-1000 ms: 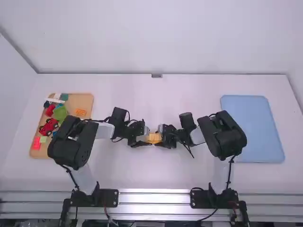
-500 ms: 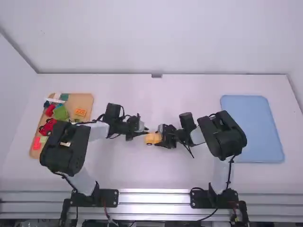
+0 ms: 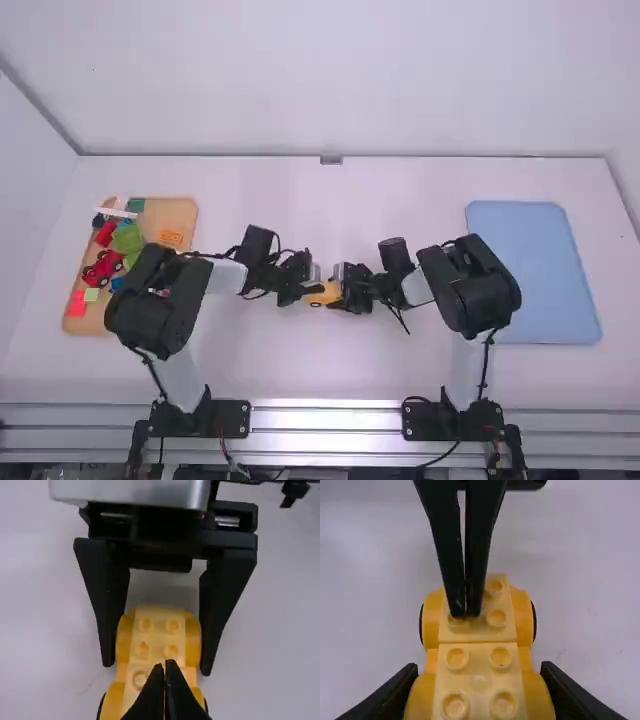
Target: Assemble lego blocks to make yellow taxi
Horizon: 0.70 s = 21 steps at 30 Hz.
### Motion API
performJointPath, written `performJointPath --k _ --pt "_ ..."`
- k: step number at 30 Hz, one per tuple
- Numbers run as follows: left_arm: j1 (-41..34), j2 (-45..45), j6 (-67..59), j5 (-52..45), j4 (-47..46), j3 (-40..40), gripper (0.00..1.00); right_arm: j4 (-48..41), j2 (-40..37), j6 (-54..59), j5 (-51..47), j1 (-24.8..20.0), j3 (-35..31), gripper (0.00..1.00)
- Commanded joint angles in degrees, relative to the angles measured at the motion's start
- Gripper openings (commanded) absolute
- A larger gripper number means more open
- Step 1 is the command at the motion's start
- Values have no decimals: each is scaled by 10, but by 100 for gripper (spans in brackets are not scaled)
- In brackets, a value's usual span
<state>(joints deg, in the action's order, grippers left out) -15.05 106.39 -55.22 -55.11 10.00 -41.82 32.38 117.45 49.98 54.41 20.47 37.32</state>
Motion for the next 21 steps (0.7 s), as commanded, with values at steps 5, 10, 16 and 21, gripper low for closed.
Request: performJointPath --k 5,10,16,21 --pt "-1 67 7 57 -18 9 2 -2 8 0 -4 2 6 31" --pt "5 83 8 113 -38 9 2 -2 8 0 -4 2 6 31" --pt "7 77 10 131 -55 -2 2 -2 8 0 -4 2 6 31" --pt "8 8 15 69 -84 -46 2 -2 8 0 -4 2 6 31"
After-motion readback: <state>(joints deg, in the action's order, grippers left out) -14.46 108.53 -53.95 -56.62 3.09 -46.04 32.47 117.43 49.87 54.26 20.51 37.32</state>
